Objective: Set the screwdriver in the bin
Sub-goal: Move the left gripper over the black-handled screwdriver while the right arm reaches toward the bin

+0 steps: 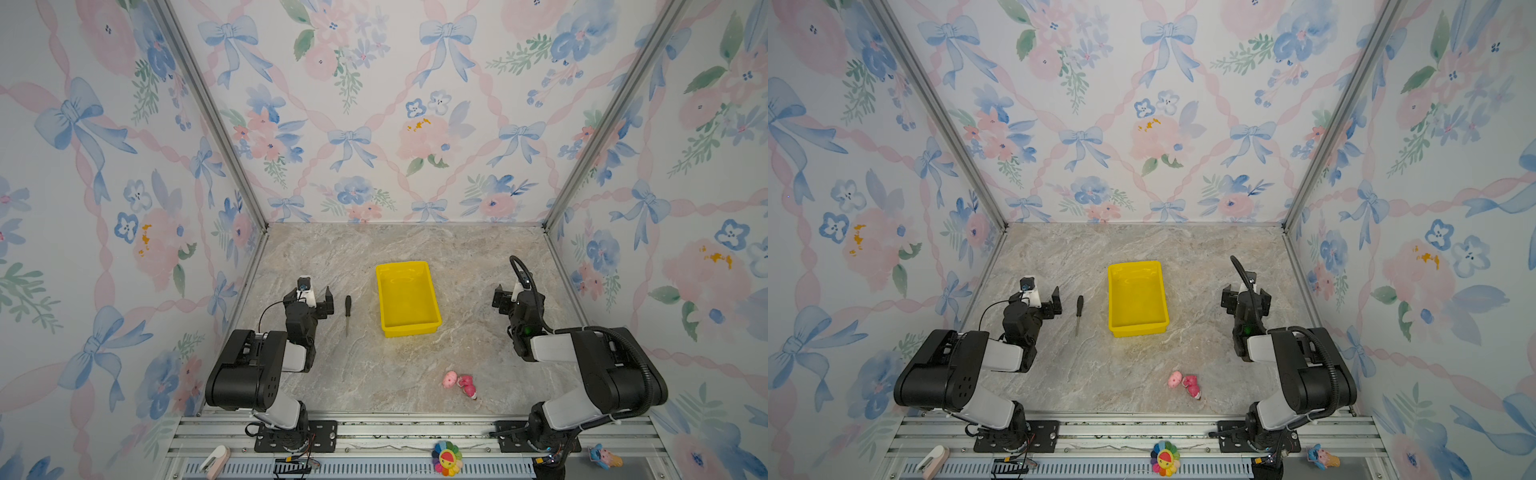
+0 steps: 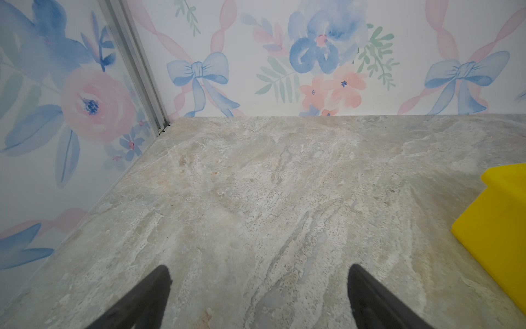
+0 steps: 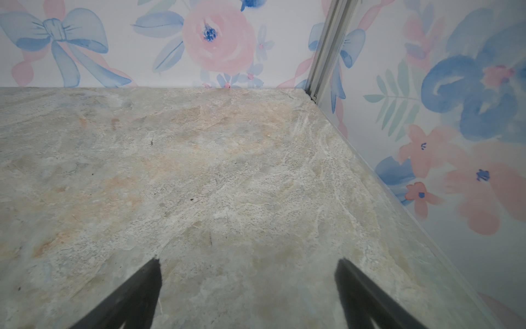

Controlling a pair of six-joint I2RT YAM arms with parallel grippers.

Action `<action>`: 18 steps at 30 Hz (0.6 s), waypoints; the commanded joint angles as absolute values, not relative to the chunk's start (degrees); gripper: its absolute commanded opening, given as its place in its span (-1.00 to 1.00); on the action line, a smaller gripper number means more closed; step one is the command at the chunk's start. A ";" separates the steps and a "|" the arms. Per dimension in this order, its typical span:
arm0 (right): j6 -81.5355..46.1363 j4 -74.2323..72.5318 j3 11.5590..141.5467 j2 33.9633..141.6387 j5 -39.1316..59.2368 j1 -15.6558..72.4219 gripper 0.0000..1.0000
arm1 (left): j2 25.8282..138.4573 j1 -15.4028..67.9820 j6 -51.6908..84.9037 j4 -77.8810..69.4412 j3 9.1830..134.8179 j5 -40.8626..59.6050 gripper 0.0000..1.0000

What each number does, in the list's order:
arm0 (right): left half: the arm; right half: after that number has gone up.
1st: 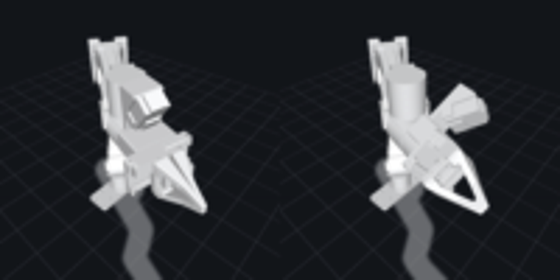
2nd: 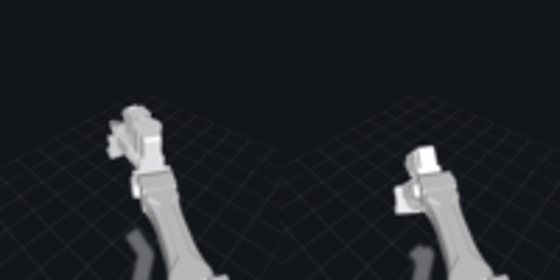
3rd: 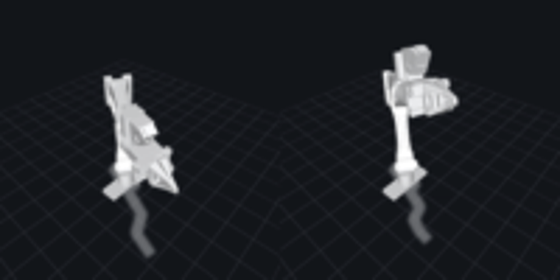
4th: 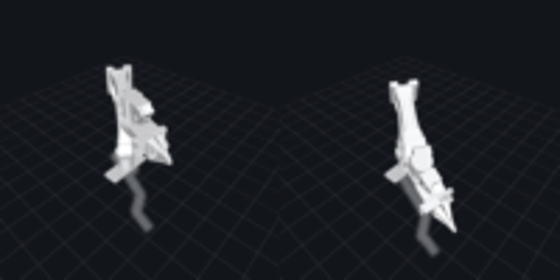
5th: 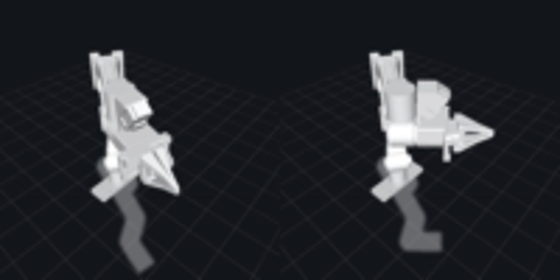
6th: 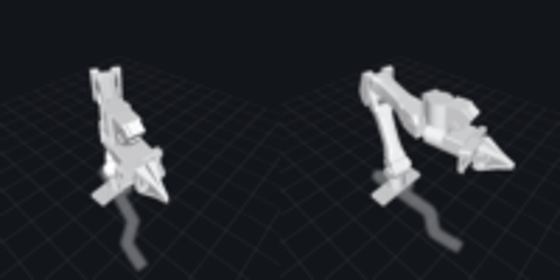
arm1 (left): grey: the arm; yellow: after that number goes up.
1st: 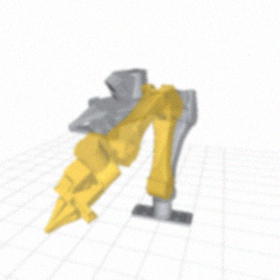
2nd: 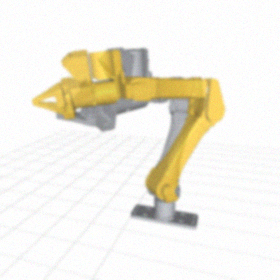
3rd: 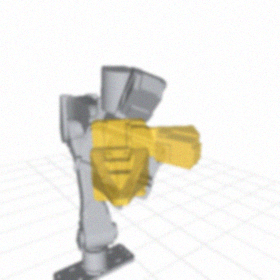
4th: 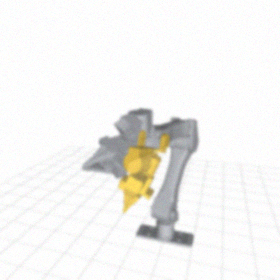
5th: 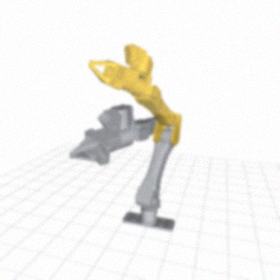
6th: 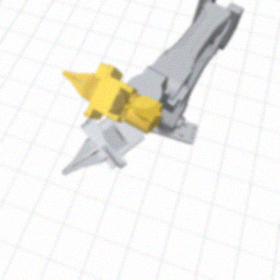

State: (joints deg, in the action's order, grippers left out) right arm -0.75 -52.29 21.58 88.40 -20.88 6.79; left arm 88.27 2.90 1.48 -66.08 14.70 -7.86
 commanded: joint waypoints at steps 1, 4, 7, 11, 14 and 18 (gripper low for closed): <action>0.46 -55.20 20.24 86.95 -21.96 7.49 0.93 | 85.13 2.55 1.60 -64.64 14.30 -8.36 0.95; 1.23 -53.72 20.72 85.14 -23.58 8.32 0.94 | 82.50 2.53 1.96 -59.96 15.56 -8.57 0.95; 1.28 -40.29 25.22 80.01 -24.33 9.04 0.94 | 80.19 2.55 2.36 -55.24 16.41 -7.87 0.95; 1.17 -32.74 27.81 76.60 -22.85 9.40 0.94 | 75.95 2.55 3.53 -48.02 17.58 -7.36 0.95; -0.47 -25.81 29.68 72.50 -22.19 9.58 0.94 | 72.53 2.55 4.21 -37.36 21.12 -7.79 0.95; -7.23 -11.83 35.61 68.35 -22.68 9.58 0.94 | 68.20 2.54 9.13 -24.23 26.65 -8.48 0.95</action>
